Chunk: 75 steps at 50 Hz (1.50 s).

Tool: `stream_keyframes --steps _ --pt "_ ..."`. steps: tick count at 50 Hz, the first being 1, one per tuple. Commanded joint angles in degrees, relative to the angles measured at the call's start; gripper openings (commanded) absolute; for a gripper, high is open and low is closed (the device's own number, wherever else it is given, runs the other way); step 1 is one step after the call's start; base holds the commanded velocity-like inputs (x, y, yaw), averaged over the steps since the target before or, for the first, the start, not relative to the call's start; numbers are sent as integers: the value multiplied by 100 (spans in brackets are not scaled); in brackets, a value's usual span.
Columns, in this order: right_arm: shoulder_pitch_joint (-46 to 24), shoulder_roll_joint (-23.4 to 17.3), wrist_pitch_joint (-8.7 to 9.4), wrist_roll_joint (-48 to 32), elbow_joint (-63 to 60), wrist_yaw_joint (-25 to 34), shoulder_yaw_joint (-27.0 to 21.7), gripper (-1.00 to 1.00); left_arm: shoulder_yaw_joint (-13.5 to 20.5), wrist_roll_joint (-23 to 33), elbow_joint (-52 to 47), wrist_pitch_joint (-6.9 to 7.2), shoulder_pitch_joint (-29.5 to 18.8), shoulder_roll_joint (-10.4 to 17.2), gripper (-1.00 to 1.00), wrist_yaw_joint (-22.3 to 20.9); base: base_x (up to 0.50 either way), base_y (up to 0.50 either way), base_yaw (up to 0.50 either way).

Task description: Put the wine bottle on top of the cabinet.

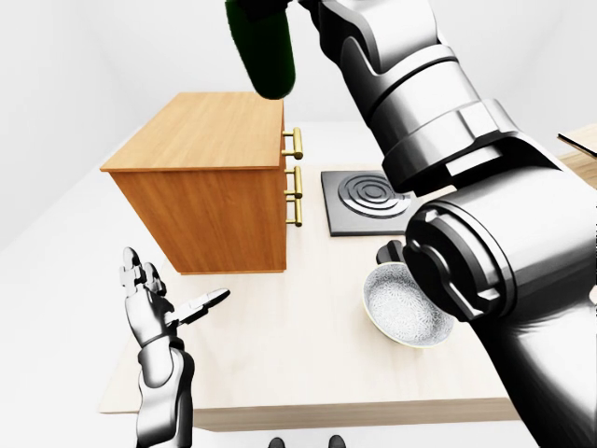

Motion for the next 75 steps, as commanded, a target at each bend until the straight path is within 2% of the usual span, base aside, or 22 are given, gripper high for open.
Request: stream_keyframes --steps 1,31,53,75 --pt "-175 184 0 162 -26 -40 -162 -100 4 -12 2 0 4 0 100 -8 0 0 0" --pt "-45 592 0 551 92 -119 -307 -100 8 -33 -35 0 8 -5 100 -10 0 0 0" --pt "-13 676 0 708 105 -140 -333 -100 13 -47 -26 0 33 -12 100 -36 0 0 0" --pt "181 521 0 522 137 -311 -320 -100 15 -30 -33 0 16 -16 100 -38 0 0 0"
